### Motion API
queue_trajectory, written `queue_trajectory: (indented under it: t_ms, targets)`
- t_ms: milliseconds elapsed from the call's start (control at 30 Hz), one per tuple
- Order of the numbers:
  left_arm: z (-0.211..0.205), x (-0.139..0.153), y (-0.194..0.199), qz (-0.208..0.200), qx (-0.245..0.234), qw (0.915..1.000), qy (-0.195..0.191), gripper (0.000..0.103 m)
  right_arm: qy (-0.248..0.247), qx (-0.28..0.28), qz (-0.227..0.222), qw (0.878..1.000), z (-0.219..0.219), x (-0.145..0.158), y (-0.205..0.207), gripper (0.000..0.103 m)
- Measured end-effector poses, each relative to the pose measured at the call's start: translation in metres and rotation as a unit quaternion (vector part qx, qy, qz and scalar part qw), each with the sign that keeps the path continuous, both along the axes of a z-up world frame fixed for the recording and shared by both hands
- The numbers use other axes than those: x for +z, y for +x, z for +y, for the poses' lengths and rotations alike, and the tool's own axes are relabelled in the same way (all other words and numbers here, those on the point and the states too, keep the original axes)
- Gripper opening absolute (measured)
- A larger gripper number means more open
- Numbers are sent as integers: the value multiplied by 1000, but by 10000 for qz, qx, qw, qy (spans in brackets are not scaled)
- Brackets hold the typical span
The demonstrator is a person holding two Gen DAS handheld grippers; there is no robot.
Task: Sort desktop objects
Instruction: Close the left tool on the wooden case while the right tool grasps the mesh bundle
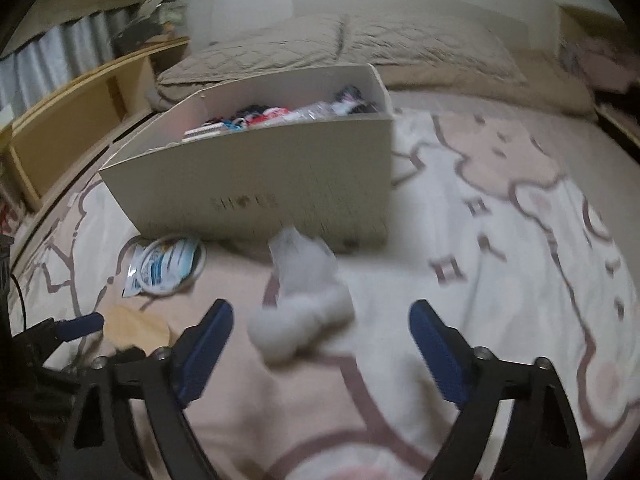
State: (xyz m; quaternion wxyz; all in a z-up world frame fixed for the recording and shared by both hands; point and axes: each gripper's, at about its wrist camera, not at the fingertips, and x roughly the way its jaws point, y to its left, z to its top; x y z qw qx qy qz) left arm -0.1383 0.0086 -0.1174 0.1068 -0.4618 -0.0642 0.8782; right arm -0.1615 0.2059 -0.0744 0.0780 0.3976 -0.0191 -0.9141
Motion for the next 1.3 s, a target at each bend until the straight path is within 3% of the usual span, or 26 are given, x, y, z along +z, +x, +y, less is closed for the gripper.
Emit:
queue_trajectory:
  t_ms: [133, 333, 400, 500, 633, 1300]
  targets:
    - [6, -6, -6, -23, 2, 10000, -42, 102, 159, 136, 43, 9998, -8, 2, -17, 87]
    - [13, -13, -9, 13, -14, 9998, -191, 102, 347, 252, -206, 9989, -17, -10, -43, 61]
    - [17, -17, -9, 23, -19, 9995, -304, 102, 410, 280, -325, 9982, -18, -18, -50, 61]
    - [21, -20, -9, 62, -29, 9990, -452, 103, 489, 395, -492, 9968, -20, -29, -53, 52]
    - [21, -23, -11, 18, -15, 9989, -468, 103, 626, 575, -627, 9944, -22, -46, -44, 52]
    - [16, -23, -10, -72, 9, 9996, -289, 103, 332, 1062, -623, 9918, -14, -46, 54, 52]
